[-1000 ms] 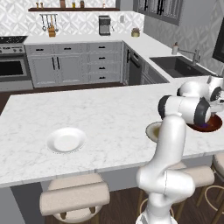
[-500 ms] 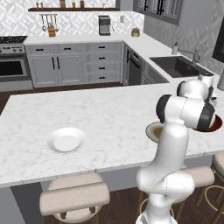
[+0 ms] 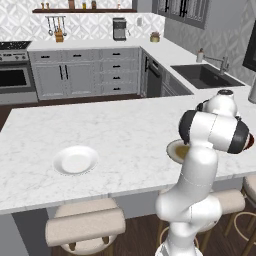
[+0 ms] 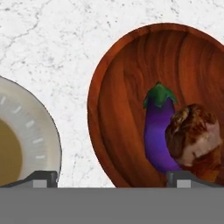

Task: Pick the chicken drumstick and eggplant from their plates and place them in the bowl. Then put the bowl in the fridge.

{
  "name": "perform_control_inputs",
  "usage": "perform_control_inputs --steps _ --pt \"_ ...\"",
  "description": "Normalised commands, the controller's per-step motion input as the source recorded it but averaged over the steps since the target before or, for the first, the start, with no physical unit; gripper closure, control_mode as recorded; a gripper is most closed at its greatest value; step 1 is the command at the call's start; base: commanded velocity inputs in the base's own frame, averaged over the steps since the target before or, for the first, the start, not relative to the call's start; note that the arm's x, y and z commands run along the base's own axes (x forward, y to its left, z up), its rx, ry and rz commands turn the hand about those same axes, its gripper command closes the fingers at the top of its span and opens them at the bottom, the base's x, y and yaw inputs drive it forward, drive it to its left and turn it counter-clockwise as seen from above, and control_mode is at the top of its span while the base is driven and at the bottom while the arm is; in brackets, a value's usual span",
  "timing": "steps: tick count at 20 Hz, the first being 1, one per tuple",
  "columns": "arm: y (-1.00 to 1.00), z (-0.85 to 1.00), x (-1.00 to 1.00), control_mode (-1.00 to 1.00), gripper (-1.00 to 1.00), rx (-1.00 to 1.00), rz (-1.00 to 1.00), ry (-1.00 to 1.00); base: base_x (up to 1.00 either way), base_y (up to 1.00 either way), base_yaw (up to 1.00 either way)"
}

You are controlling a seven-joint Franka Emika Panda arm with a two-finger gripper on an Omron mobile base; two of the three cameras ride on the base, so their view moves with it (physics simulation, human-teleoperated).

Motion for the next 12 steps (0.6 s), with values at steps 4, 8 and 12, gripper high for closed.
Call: perform_control_inputs --steps 4,8,12 --pt "0.13 -0.13 0.01 -1.00 -1.00 -0.10 0.00 0.00 0.00 0.00 0.00" --pt "0.18 -0.04 0.21 -1.00 -1.00 -0.10 0.00 0.02 0.00 0.00 0.00" --pt "0.00 -0.01 0.12 -1.00 -1.00 -0.02 0.00 0.02 0.00 0.00 0.00"
